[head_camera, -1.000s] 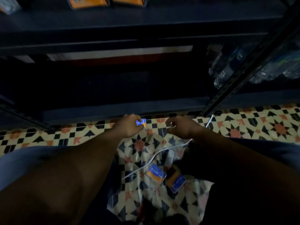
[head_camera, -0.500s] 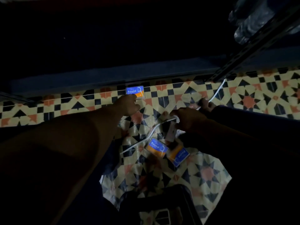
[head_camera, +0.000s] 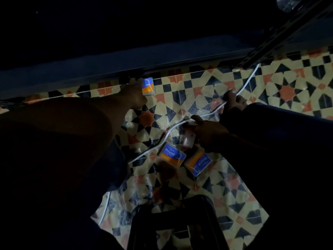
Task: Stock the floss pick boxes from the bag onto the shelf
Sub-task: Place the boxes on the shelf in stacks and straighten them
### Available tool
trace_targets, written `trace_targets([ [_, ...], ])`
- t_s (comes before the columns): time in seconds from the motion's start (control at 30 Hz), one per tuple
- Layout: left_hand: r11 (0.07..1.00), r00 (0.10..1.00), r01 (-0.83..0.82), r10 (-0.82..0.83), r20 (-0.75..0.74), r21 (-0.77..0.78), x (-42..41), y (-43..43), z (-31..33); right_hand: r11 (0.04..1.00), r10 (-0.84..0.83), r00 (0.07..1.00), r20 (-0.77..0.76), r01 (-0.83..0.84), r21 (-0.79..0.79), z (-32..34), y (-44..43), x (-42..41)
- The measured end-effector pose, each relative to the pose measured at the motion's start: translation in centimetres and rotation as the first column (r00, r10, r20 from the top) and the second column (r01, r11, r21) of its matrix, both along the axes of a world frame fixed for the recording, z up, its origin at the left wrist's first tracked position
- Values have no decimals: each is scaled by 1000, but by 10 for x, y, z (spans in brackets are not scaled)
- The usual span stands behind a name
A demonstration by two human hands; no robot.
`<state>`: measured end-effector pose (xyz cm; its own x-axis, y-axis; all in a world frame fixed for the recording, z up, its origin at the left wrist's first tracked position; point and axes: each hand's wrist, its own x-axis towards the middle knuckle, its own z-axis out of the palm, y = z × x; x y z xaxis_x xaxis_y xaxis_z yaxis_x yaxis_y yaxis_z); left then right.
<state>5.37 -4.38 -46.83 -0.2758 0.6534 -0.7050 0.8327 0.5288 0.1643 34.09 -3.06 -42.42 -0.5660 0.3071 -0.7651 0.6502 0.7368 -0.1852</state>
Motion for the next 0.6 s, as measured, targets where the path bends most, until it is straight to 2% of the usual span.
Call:
trace_targets([
  [0.17, 999, 1000, -19, 20, 21, -39, -8, -5, -9, 999, -17, 1000, -18, 18, 31, -15, -3, 0],
  [0.33, 983, 998, 16, -3, -68, 185, -2, -20, -16, 992, -125, 992, -22, 125, -26, -19, -3, -8],
  [0.47, 987, 997, -62, 69, -40, 151, 7, -27, -20, 983, -179, 983, -45, 177, -53, -20, -3, -9],
  [0.6, 984, 987, -145, 137, 79, 101, 10, -29, -20, 975, -223, 971, -91, 221, -30, -21, -3, -9],
])
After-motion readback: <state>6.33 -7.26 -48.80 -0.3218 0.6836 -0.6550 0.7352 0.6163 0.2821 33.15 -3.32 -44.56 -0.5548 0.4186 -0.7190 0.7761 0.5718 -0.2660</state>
